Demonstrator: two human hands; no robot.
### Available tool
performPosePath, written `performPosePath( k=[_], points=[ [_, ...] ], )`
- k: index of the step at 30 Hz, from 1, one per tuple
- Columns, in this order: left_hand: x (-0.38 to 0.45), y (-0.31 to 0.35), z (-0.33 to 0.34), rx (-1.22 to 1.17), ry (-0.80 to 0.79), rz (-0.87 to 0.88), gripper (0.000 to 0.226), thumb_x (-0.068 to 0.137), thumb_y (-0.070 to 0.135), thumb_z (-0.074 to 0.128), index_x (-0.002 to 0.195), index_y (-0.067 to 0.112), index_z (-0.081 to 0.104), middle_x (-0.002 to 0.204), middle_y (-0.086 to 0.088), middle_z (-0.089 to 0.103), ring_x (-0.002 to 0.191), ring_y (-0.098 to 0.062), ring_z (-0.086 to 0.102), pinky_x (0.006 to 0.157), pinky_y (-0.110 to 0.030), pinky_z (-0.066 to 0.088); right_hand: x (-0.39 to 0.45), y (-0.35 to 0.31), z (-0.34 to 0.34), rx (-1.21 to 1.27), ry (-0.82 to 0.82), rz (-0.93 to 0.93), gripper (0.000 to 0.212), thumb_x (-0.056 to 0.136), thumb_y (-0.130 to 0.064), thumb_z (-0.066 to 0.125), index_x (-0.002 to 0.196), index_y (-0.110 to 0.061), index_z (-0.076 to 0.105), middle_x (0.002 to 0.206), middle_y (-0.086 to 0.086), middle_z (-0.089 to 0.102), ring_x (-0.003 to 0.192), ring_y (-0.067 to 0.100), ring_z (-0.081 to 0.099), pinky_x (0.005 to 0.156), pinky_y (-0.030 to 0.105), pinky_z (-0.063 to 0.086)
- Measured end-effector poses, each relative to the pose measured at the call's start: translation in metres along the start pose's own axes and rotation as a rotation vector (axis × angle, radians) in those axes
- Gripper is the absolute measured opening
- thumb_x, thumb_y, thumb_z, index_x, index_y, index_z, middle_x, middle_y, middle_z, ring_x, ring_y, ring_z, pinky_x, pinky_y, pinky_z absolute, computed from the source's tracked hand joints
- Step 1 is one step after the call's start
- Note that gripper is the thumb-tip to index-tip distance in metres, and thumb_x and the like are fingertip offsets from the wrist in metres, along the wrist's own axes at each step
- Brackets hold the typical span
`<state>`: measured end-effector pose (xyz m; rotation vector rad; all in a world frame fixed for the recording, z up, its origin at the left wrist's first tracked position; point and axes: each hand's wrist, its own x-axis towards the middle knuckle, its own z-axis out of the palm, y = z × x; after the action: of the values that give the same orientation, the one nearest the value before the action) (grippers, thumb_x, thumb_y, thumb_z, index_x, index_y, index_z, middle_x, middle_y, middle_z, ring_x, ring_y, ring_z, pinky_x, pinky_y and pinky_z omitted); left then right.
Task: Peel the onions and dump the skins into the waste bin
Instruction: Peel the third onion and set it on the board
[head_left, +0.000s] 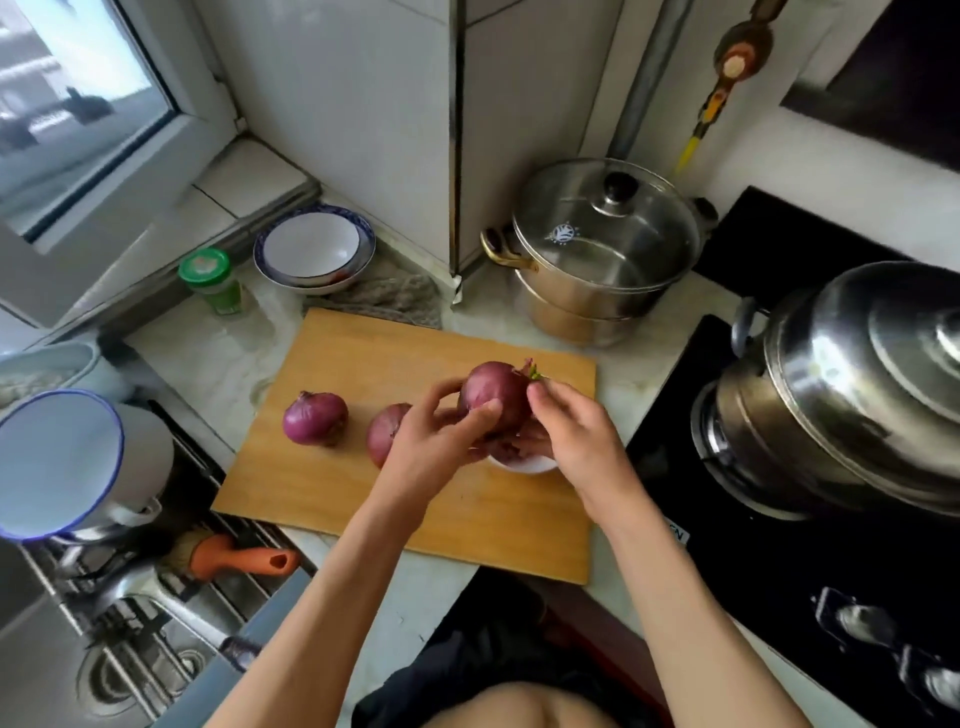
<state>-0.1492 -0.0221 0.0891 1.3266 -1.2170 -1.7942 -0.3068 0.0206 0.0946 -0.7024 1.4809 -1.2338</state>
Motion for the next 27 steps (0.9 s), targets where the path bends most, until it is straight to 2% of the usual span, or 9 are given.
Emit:
performPosePath(
  k=[3,5,7,10,13,17,21,24,27],
  points=[
    [0.005,-0.001,0.009,-0.201,-0.066,-0.153,0.051,0.09,0.035,0.077,0.129,0.007,0.061,0.122,-0.022,0.072,0.106,-0.032,0.074,0.098,-0.048,0.057,-0.007,-0.001,-0.022,-0.052,-0.075,-0.093,0.032,0.096,-0.012,0.063,0.129,-0.013,0.062,0.117,0.006,0.069,0.094,0.005,0.072,0.067,0.016,0.056],
    [0.006,0.001,0.012,-0.228,-0.102,-0.195,0.072,0.081,0.04,0.082,0.135,0.0,0.055,0.125,-0.027,0.069,0.108,-0.035,0.073,0.103,-0.051,0.055,-0.008,0.0,-0.028,-0.19,-0.083,-0.167,0.046,0.091,-0.017,0.072,0.135,-0.015,0.059,0.12,-0.006,0.068,0.101,-0.003,0.067,0.075,0.009,0.051],
    [0.007,0.004,0.021,-0.207,-0.114,-0.207,0.086,0.071,0.044,0.082,0.138,0.0,0.052,0.126,-0.03,0.067,0.103,-0.035,0.073,0.1,-0.05,0.056,-0.007,-0.002,-0.035,-0.281,-0.064,-0.235,0.051,0.088,-0.023,0.076,0.136,-0.019,0.059,0.117,-0.019,0.065,0.105,-0.011,0.062,0.082,0.006,0.047],
    [0.011,0.004,0.027,-0.166,-0.121,-0.176,0.066,0.079,0.041,0.076,0.135,0.011,0.059,0.115,-0.021,0.074,0.098,-0.031,0.073,0.095,-0.046,0.057,0.0,-0.004,-0.045,-0.357,-0.057,-0.333,0.043,0.091,-0.027,0.072,0.132,-0.019,0.064,0.112,-0.028,0.063,0.104,-0.015,0.06,0.087,0.009,0.048],
    [0.016,0.002,0.032,-0.154,-0.119,-0.175,0.045,0.093,0.037,0.064,0.13,0.011,0.065,0.111,-0.022,0.075,0.099,-0.031,0.073,0.099,-0.048,0.056,0.007,0.005,-0.052,-0.411,0.025,-0.43,0.03,0.097,-0.022,0.065,0.126,-0.014,0.069,0.115,-0.018,0.068,0.103,-0.018,0.059,0.088,0.009,0.049],
    [0.022,0.006,0.036,-0.205,-0.113,-0.174,0.047,0.086,0.036,0.062,0.123,0.009,0.067,0.105,-0.02,0.076,0.094,-0.028,0.075,0.085,-0.042,0.059,0.019,0.013,-0.049,-0.476,0.22,-0.621,0.023,0.097,-0.019,0.063,0.113,-0.008,0.075,0.109,-0.006,0.072,0.102,-0.013,0.06,0.086,0.004,0.046],
    [0.028,0.01,0.04,-0.23,-0.125,-0.151,0.045,0.091,0.042,0.059,0.127,0.015,0.068,0.117,-0.015,0.075,0.104,-0.027,0.075,0.073,-0.032,0.061,0.03,0.012,-0.045,-0.505,0.249,-0.687,0.023,0.098,-0.02,0.059,0.105,-0.008,0.077,0.101,-0.001,0.076,0.093,0.004,0.068,0.08,0.014,0.053],
    [0.026,0.004,0.038,-0.288,-0.083,-0.202,0.045,0.091,0.044,0.061,0.126,0.016,0.067,0.122,-0.014,0.074,0.11,-0.03,0.073,0.074,-0.032,0.062,0.029,0.022,-0.046,-0.536,0.2,-0.569,0.024,0.1,-0.02,0.054,0.104,-0.008,0.076,0.098,0.0,0.075,0.089,0.009,0.068,0.076,0.02,0.053],
    [0.025,-0.001,0.036,-0.338,-0.043,-0.235,0.049,0.088,0.043,0.062,0.128,0.015,0.064,0.12,-0.015,0.075,0.11,-0.031,0.073,0.082,-0.038,0.061,0.036,0.034,-0.053,-0.632,0.156,-0.443,0.025,0.1,-0.02,0.054,0.094,-0.007,0.074,0.092,0.004,0.073,0.086,0.019,0.066,0.078,0.036,0.053]
  ],
)
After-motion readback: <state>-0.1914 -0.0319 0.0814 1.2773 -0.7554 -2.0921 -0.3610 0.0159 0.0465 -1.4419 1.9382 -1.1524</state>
